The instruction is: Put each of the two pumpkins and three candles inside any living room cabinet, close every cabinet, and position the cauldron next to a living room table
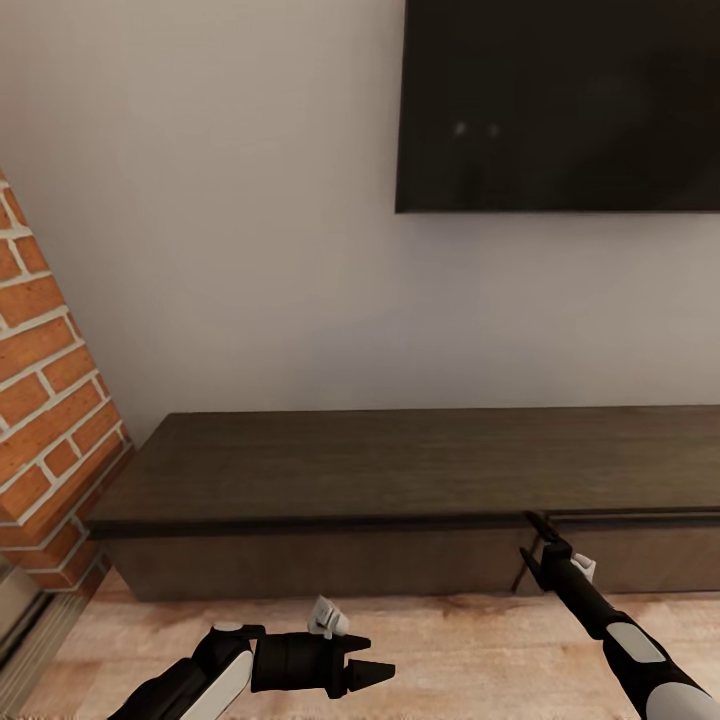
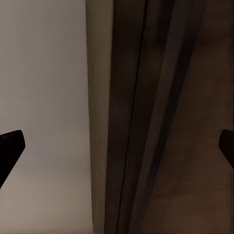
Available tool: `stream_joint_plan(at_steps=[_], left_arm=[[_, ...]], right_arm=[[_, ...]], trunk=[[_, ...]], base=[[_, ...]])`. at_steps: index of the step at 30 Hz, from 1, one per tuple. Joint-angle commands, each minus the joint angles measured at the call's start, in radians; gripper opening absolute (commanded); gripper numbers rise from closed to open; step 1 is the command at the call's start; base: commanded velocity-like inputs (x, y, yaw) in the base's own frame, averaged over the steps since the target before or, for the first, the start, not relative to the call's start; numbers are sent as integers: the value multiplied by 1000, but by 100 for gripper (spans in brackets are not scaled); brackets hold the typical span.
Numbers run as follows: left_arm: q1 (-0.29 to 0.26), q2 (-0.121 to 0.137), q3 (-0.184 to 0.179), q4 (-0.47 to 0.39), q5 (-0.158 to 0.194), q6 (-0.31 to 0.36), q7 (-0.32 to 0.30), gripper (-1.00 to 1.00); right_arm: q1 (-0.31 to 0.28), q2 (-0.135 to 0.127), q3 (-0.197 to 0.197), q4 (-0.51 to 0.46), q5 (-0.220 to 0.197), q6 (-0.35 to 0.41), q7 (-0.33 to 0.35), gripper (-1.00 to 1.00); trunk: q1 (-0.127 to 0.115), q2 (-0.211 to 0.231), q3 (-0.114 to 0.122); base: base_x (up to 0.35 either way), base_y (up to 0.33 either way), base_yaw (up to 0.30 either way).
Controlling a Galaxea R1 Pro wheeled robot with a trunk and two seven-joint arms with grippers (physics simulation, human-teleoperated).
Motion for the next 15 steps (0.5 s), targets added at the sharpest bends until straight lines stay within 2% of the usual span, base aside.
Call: stream_joint_plan(at_steps=[1,3,15], left_arm=[[-1,1,-2,-1,11,8,1,100],[-1,1,-2,-1,11,8,1,100],[-1,1,-2,-1,11,8,1,100]], right_arm=[[-1,0,-2,1,-6,8,1,100],[-1,0,-2,1,-6,9,1,100],[1,-1,-3,2,-6,4,39,100]], trunk=[[0,-1,-5],[1,-1,-13],[1,-1,-13]], base=[[0,0,0],[0,0,0],[0,0,0]])
